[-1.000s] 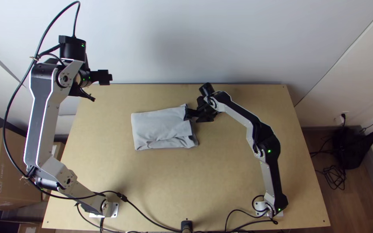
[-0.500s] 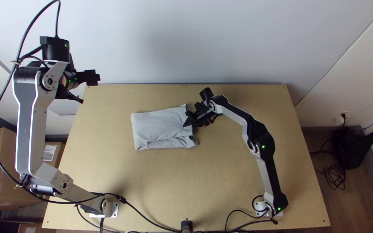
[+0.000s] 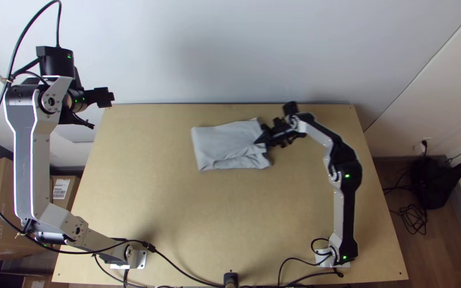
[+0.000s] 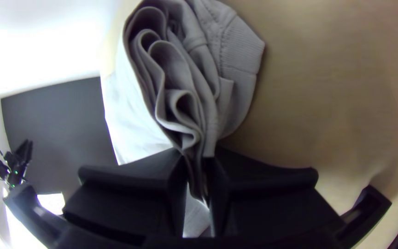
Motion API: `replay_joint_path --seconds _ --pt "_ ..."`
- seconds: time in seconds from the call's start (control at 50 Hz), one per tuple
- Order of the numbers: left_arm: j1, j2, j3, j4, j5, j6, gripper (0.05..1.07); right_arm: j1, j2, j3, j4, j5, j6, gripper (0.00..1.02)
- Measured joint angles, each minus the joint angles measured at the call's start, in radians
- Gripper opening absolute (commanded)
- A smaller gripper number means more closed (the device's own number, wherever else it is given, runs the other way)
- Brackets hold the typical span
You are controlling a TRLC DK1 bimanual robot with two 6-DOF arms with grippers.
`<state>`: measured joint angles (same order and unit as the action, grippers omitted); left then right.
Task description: Fold the t-shirt
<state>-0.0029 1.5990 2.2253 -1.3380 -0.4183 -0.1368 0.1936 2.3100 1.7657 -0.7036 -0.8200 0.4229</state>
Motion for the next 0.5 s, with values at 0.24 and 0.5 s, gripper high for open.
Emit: replay_joint_path --seconds 0.24,0.5 --pt "0.010 -0.003 0.000 0.000 0.000 0.011 1.03 -0.300 -0.047 -0.057 0.007 0.016 -0.013 0.02" --pt "0.010 -0.003 0.000 0.001 0.009 0.025 1.03 -0.584 -0.096 -0.091 0.021 0.045 -0.021 0.02"
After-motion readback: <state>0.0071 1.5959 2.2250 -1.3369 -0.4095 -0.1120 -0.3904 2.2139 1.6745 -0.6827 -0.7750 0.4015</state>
